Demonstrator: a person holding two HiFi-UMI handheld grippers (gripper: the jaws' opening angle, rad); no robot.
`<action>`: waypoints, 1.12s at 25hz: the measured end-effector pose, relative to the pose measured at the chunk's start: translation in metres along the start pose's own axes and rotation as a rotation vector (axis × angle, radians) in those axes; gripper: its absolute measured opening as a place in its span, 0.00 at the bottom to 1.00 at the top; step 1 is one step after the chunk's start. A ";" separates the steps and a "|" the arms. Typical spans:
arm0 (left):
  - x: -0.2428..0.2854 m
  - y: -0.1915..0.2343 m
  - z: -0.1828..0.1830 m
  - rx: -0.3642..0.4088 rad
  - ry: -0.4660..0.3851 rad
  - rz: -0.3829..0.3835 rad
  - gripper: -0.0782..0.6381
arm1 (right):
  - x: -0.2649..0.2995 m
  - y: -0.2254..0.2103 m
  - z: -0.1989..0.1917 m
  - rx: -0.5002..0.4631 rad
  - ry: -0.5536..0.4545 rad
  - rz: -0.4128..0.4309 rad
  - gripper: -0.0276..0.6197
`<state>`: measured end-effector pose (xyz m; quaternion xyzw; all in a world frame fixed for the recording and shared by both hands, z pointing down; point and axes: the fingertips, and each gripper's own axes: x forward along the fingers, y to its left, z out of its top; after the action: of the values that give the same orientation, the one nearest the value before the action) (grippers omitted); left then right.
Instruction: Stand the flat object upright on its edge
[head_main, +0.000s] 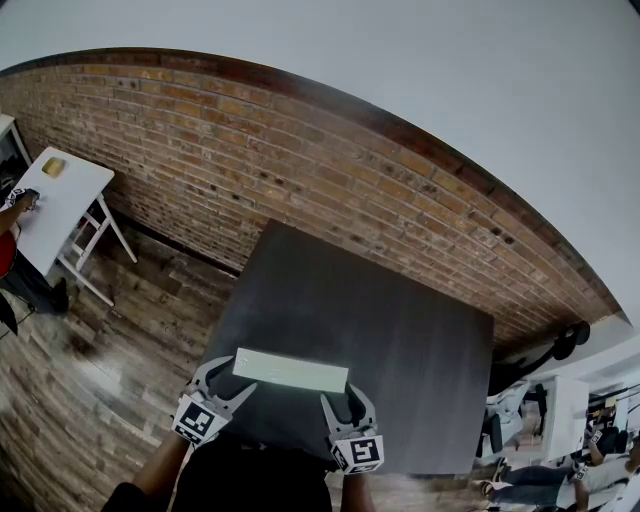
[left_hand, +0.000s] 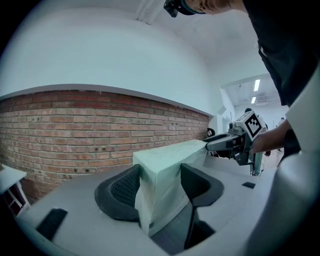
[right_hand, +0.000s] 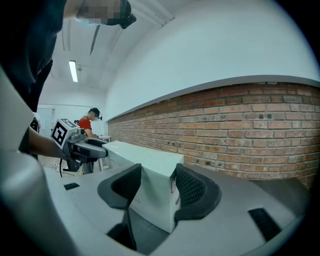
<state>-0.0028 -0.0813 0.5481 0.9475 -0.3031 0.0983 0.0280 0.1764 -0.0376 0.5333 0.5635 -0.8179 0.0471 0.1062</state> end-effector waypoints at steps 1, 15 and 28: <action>0.000 0.001 0.002 -0.009 0.002 -0.003 0.48 | 0.001 -0.001 0.003 0.004 0.003 -0.003 0.40; 0.011 0.012 0.018 -0.083 0.069 -0.007 0.48 | 0.011 -0.012 0.026 0.046 0.144 -0.038 0.39; 0.021 0.010 -0.003 -0.176 0.150 -0.022 0.48 | 0.017 -0.019 0.007 0.101 0.240 -0.052 0.39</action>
<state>0.0079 -0.1012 0.5553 0.9345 -0.2974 0.1414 0.1349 0.1871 -0.0614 0.5295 0.5796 -0.7809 0.1524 0.1763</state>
